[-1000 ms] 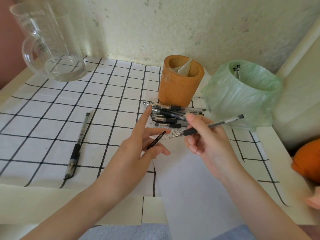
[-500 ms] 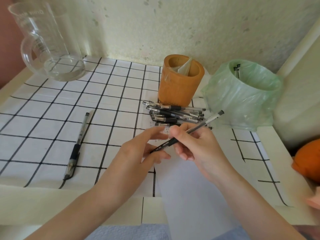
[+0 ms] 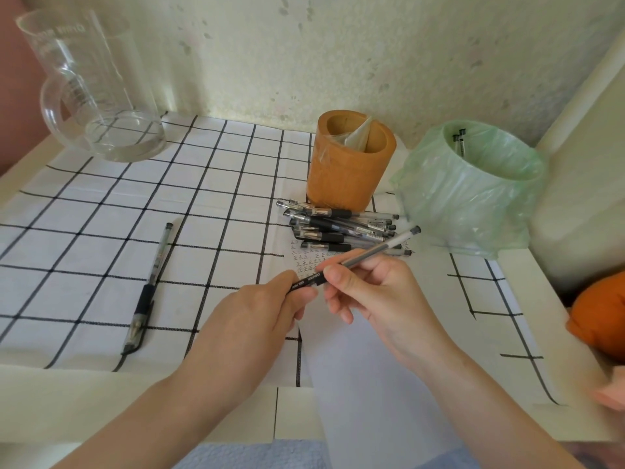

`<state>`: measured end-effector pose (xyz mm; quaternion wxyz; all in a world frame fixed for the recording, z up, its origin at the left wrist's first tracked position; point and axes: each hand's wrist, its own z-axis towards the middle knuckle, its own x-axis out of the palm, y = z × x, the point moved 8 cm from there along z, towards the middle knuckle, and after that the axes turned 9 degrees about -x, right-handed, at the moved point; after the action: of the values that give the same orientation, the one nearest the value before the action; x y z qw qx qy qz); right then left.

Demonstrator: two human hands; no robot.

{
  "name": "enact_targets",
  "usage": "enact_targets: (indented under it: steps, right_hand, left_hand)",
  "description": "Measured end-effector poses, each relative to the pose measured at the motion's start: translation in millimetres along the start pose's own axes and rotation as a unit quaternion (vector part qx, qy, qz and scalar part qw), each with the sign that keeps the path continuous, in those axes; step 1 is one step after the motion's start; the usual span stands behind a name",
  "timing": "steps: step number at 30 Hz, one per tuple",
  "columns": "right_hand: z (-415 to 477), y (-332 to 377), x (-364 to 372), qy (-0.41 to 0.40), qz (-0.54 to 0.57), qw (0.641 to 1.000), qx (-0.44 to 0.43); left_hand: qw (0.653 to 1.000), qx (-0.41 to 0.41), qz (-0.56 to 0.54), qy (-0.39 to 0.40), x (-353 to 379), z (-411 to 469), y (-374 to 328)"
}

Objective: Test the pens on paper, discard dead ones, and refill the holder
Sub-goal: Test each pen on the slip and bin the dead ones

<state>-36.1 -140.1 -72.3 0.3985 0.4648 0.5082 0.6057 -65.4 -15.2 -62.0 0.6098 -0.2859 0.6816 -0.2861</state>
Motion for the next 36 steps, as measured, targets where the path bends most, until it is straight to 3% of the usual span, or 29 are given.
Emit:
enact_targets:
  steps: [4, 9, 15, 20, 24, 28, 32, 36]
  right_hand:
    - [3, -3, 3, -0.018, 0.002, 1.0, 0.008]
    - [9, -4, -8, -0.081, 0.033, 0.995, 0.044]
    - [23, 6, -30, -0.112, 0.119, 0.981, 0.101]
    - [29, 8, -38, -0.101, 0.056, 0.989, 0.092]
    - [27, 8, -37, -0.083, 0.013, 0.992, 0.09]
    - [24, 8, -36, -0.069, -0.027, 0.994, 0.084]
    - [24, 7, -35, -0.065, -0.03, 0.994, 0.077]
    - [23, 4, -34, -0.061, -0.034, 0.995, 0.078]
  left_hand:
    - [0.999, -0.012, -0.036, 0.005, -1, 0, -4]
    - [0.996, -0.009, 0.075, -0.04, -16, 5, -1]
    - [0.991, -0.02, 0.109, -0.07, -38, -1, 14]
    - [0.974, -0.043, 0.183, -0.126, -51, -1, 35]
    - [0.94, -0.007, 0.279, -0.198, -55, -1, 45]
    - [0.922, -0.071, 0.342, -0.169, -49, 0, 68]
    - [0.926, -0.075, 0.343, -0.141, -53, -1, 73]
    - [0.956, -0.023, 0.247, -0.156, -62, 4, 62]
